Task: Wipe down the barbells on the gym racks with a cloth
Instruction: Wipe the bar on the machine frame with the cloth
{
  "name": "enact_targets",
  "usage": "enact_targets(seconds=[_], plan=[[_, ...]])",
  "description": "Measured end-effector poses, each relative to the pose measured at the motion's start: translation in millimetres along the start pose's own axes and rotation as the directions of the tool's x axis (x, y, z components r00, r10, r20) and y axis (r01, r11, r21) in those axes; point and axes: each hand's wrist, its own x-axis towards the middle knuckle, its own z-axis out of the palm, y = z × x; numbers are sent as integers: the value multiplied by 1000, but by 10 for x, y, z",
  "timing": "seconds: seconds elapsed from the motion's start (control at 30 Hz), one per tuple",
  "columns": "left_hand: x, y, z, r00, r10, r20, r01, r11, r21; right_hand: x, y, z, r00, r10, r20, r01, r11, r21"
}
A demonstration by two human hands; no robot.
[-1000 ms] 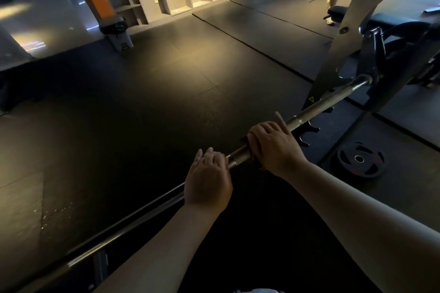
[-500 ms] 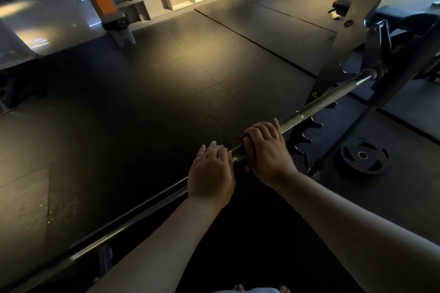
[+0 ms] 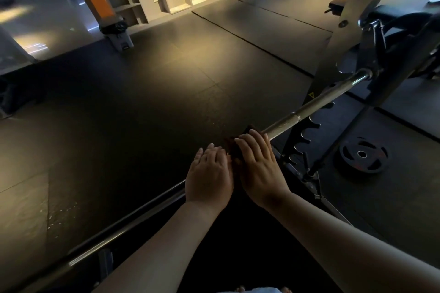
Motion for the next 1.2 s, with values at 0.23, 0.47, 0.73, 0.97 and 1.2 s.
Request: enact_targets(seconds=[0.23,0.47,0.73,0.97,1.2], plan=[[10,-29,-6,1000,18,7,-18,1000,4,338,263,-216,988,-145,-43,138,980,-145],[15,0,2,1000,1,2,-1,999,40,-134,41,206,984,42,-173,-20,992,125],[9,-11,15,1000,-3,10,3,999,34,255,303,-173,998,41,-47,-40,999,19],[27,20,-2,999,-1,36,0,999,38,190,337,-213,979,-169,117,183,976,-116],[23,8,-35,999,-12,53,11,1000,24,279,144,-261,995,39,93,-37,999,-21]])
